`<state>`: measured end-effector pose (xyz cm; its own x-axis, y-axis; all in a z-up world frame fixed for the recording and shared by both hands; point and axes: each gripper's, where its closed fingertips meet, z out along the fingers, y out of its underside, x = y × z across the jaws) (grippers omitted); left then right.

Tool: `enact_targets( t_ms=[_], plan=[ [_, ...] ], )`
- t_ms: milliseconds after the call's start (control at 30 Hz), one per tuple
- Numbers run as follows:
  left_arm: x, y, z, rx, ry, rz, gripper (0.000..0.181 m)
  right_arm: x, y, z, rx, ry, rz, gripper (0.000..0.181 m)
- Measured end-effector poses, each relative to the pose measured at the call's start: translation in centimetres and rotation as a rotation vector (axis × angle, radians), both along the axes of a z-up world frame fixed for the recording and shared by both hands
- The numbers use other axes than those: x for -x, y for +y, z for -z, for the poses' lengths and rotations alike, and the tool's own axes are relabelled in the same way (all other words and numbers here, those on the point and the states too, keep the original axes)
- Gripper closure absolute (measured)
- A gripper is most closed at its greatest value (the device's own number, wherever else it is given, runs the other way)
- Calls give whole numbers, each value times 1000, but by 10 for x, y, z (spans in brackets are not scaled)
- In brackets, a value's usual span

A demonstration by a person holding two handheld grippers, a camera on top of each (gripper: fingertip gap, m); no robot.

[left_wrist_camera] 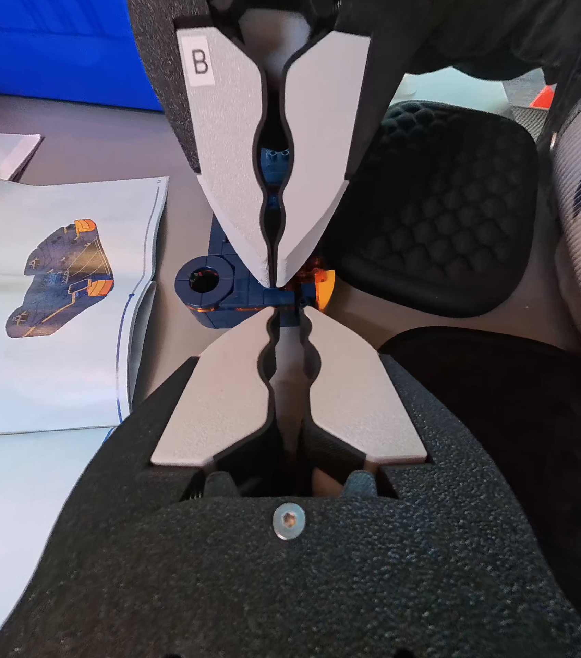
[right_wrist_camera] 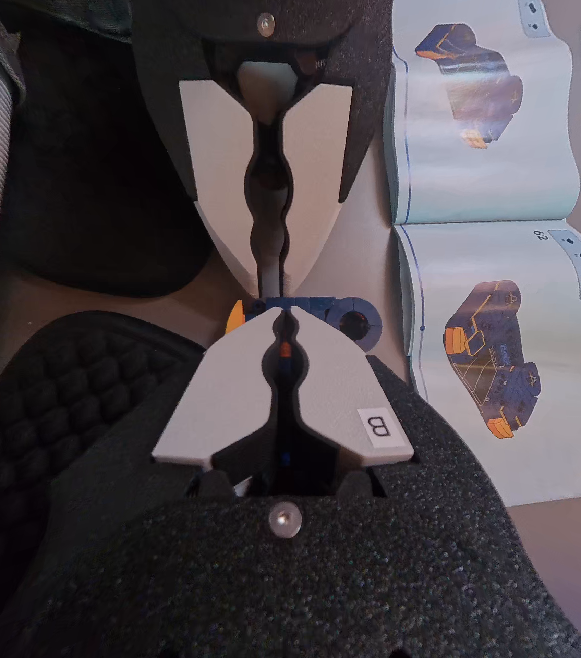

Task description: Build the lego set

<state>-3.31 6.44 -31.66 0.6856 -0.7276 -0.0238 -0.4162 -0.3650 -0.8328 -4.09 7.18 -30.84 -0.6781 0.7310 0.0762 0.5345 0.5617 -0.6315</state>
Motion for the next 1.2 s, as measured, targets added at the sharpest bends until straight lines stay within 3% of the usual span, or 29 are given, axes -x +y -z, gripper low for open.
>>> enact_targets(
  t_ms=[367,467,1200],
  plan=[
    [-1,-2,-1,-3,-3,8,172,1,-3,0,91,67,13,181],
    [0,-2,-5,-16,-28,0,171,0,4,-16,192,132,58,181],
    [-3,-4,-4,-3,-11,13,172,-6,1,-1,108,107,45,180]
  ],
)
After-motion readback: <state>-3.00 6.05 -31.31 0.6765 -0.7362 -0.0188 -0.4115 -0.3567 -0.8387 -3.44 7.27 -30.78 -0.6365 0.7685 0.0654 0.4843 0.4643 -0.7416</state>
